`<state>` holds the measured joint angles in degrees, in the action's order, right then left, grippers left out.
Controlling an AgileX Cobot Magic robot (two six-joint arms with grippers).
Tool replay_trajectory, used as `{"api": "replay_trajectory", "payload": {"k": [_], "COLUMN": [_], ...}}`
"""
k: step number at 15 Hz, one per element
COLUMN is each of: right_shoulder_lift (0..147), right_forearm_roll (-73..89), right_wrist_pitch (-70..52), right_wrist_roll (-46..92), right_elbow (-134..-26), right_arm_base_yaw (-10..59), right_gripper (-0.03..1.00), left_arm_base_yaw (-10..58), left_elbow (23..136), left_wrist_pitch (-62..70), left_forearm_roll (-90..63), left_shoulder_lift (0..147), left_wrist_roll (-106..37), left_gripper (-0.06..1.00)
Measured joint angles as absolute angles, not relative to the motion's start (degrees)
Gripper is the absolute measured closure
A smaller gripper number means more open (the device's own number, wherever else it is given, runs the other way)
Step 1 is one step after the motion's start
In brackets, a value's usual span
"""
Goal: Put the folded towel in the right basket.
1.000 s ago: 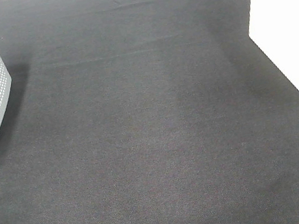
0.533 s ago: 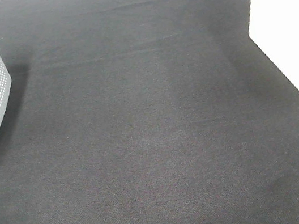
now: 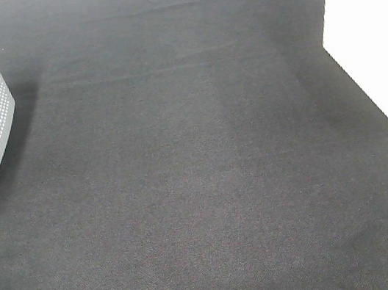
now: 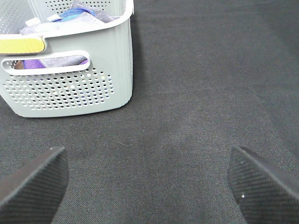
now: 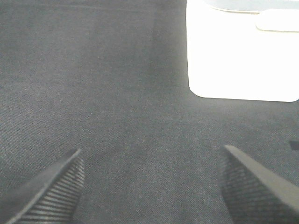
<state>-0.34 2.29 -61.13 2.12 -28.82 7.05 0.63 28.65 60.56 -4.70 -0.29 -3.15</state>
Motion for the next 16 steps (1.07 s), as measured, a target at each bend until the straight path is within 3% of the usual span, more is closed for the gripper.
{"api": "replay_trajectory", "payload": {"k": [7,11,16], "right_shoulder_lift": [-0.3,-0.3,-0.3], "right_forearm_roll": [2.3,2.7,2.7], "right_wrist_pitch": [-61.1,-61.1,-61.1], "right_wrist_roll": [2.1,2.2,2.2], "right_elbow": [-28.8,-28.8,-28.8], "right_arm_base_yaw": [7.0,1.8,1.8], "right_gripper": [0.22,0.22,0.22], "left_arm_base_yaw": [0.6,0.6,0.6], "left_elbow": [28.6,28.6,28.6], "left_wrist_pitch": [60.6,60.6,60.6], "left_forearm_roll": [-4.7,-4.7,-4.7], "left_shoulder_lift": [-0.3,-0.3,-0.3], "left_wrist_roll": [-3.2,-3.2,-3.2], "left_gripper": [0.07,0.07,0.07]}}
